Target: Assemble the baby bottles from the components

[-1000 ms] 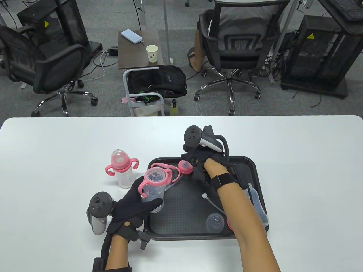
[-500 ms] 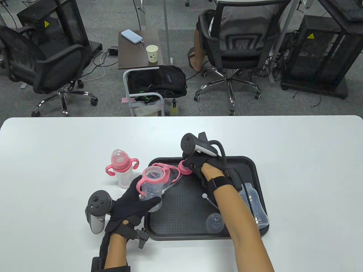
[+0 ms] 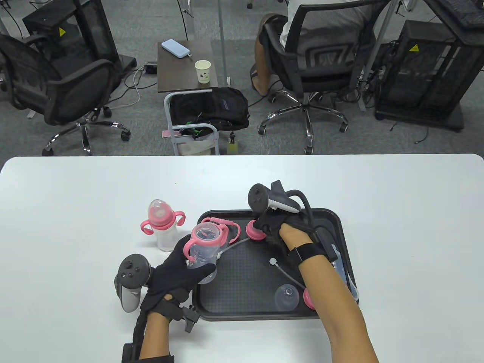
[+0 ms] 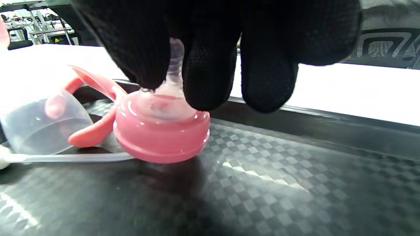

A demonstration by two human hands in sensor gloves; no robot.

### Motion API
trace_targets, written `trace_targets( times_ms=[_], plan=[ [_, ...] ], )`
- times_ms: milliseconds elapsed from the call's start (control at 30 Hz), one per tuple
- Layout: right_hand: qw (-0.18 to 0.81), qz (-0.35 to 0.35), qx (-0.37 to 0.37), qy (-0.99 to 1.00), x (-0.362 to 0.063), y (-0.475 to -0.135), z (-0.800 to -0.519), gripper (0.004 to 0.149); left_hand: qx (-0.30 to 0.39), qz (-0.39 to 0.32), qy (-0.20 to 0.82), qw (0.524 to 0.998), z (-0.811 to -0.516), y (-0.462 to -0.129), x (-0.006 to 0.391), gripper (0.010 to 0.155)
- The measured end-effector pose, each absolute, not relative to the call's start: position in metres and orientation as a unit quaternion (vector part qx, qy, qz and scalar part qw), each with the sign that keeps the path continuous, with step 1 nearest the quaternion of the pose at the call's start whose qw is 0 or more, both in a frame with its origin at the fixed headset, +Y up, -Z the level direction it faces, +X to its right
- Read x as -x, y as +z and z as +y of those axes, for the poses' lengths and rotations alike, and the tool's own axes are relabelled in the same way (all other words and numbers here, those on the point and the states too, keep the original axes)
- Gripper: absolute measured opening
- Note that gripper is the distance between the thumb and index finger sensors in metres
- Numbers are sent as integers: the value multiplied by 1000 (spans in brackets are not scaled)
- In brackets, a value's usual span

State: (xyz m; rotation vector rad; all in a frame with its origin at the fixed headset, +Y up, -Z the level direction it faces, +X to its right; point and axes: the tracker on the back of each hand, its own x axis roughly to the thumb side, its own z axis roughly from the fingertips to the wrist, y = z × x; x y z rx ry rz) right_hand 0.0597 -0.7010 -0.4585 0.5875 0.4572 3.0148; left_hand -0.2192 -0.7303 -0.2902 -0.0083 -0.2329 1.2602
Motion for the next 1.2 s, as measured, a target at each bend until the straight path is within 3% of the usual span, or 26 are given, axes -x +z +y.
trace_targets(
  times_ms=[600, 1200],
  plan=[
    [49, 103, -262, 958, -70, -383, -630, 49, 15, -126, 569, 812, -731, -288, 209, 95],
    [113, 46, -266, 956, -81, -361, -590, 48, 23, -131, 565, 815, -731, -287, 207, 95]
  ],
)
